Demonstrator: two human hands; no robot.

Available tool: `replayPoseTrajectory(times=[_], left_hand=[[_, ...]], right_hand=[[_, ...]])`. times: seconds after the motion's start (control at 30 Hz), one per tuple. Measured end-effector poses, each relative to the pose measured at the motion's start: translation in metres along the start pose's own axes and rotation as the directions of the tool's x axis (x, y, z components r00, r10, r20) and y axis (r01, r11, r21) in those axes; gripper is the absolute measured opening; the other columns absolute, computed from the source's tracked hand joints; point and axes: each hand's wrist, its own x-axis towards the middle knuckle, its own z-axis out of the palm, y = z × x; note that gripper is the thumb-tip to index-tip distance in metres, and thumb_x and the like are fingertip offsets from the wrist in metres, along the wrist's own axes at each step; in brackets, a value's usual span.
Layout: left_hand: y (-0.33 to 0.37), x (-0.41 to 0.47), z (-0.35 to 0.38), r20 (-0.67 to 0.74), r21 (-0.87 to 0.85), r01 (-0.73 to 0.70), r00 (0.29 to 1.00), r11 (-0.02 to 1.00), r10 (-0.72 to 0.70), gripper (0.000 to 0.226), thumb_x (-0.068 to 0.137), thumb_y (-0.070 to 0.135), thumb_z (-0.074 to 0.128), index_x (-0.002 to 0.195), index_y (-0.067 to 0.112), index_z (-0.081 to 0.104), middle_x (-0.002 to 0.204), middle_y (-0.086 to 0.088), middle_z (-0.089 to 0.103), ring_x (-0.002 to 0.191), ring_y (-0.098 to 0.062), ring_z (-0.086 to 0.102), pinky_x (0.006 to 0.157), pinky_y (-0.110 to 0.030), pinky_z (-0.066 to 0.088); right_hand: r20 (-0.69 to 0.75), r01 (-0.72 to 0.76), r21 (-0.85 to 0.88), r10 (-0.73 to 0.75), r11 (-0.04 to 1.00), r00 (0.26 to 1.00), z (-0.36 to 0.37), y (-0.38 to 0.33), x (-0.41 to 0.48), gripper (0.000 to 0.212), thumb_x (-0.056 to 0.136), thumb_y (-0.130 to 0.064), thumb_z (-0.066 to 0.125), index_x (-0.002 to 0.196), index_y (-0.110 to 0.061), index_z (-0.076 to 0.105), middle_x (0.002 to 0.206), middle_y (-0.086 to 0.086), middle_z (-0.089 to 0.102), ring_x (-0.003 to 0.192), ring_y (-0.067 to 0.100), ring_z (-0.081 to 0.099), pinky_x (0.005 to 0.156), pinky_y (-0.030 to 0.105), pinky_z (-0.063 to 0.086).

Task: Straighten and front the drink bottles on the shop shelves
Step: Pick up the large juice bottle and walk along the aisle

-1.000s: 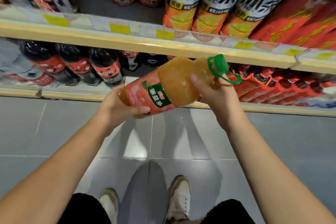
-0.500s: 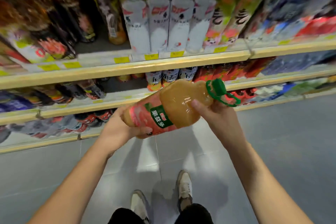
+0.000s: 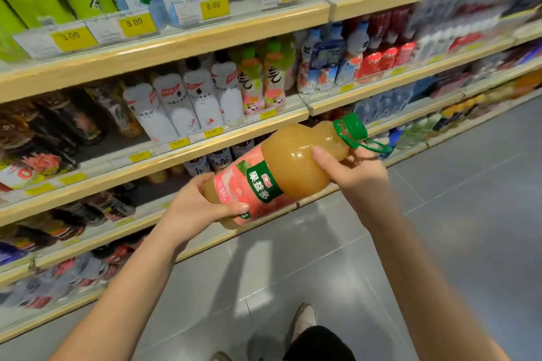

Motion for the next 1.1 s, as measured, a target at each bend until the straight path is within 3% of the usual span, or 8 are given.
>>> replayPoseTrajectory(times=[0.3,0.43,0.53,0.67,0.77,0.83,0.97,1.1], left_hand=[[0.060,0.046,0.124,0.181,0.060,-0.001,0.983,0.998,-0.010,0.094,0.047,0.025,0.100,0.130,0.019,0.057,0.091,0.009,0.077,0.081,-0.007,0.074,0.064,-0.024,0.060],[0.092,0.067,0.178,0.246,0.123,-0.048,0.969,0.991,0.016,0.097,0.044,0.040,0.101,0.129,0.029,0.056,0.097,0.000,0.076,0.092,-0.029,0.073,0.080,-0.058,0.058],[0.116,0.086,0.218,0.331,0.158,-0.076,0.943,0.984,0.020,0.106,0.034,0.051,0.100,0.128,0.035,0.054,0.096,-0.006,0.076,0.086,-0.044,0.071,0.068,-0.072,0.052],[0.144,0.120,0.278,0.443,0.208,-0.134,0.896,0.969,0.029,0.095,0.033,0.058,0.098,0.118,0.045,0.056,0.089,0.002,0.077,0.080,-0.035,0.074,0.069,-0.063,0.058],[0.164,0.149,0.327,0.513,0.203,-0.174,0.857,0.964,0.047,0.082,0.035,0.057,0.098,0.107,0.043,0.060,0.079,0.015,0.075,0.067,-0.005,0.072,0.060,-0.032,0.062],[0.177,0.169,0.360,0.574,0.198,-0.203,0.817,0.959,0.055,0.082,0.036,0.051,0.099,0.107,0.038,0.059,0.079,0.014,0.071,0.064,0.013,0.065,0.047,-0.009,0.049],[0.203,0.213,0.425,0.689,0.166,-0.241,0.722,0.956,0.062,0.096,0.032,0.054,0.099,0.117,0.037,0.059,0.104,0.008,0.071,0.088,-0.008,0.072,0.063,-0.020,0.058],[0.232,0.252,0.489,0.770,0.151,-0.280,0.635,0.948,0.064,0.104,0.026,0.057,0.099,0.119,0.036,0.058,0.109,0.005,0.072,0.092,-0.012,0.073,0.065,-0.026,0.061]], right_hand=[[-0.134,-0.004,-0.177,-0.020,0.984,0.991,-0.132,-0.014,0.028,0.029,0.074,-0.053,0.086,0.096,-0.037,0.077,0.096,-0.014,0.078,0.091,0.003,0.073,0.076,0.026,0.060],[-0.265,0.014,-0.248,-0.082,0.969,0.961,-0.183,-0.025,0.036,0.054,0.070,-0.066,0.082,0.109,-0.031,0.073,0.103,-0.018,0.076,0.097,0.001,0.071,0.079,0.027,0.059],[-0.333,0.042,-0.240,-0.123,0.970,0.935,-0.219,-0.033,0.039,0.039,0.073,-0.061,0.083,0.107,-0.048,0.070,0.108,-0.025,0.073,0.102,-0.001,0.070,0.081,0.023,0.059],[-0.423,0.043,-0.249,-0.149,0.967,0.894,-0.266,-0.041,0.046,0.043,0.074,-0.057,0.084,0.112,-0.056,0.064,0.115,-0.031,0.069,0.108,-0.007,0.066,0.080,0.013,0.056],[-0.514,0.004,-0.253,-0.138,0.968,0.847,-0.299,-0.042,0.054,0.047,0.073,-0.057,0.083,0.115,-0.050,0.062,0.115,-0.033,0.068,0.106,-0.009,0.065,0.075,0.010,0.054],[-0.571,-0.025,-0.267,-0.137,0.963,0.810,-0.322,-0.041,0.062,0.051,0.072,-0.060,0.083,0.118,-0.046,0.065,0.116,-0.028,0.069,0.107,-0.006,0.066,0.079,0.015,0.058],[-0.698,-0.121,-0.297,-0.129,0.947,0.705,-0.364,-0.041,0.088,0.072,0.069,-0.068,0.082,0.129,-0.031,0.067,0.122,-0.015,0.071,0.112,0.004,0.067,0.095,0.037,0.059],[-0.794,-0.152,-0.252,-0.115,0.956,0.597,-0.399,-0.046,0.113,0.063,0.071,-0.061,0.084,0.125,-0.033,0.068,0.119,-0.017,0.073,0.110,0.001,0.068,0.096,0.036,0.058]])
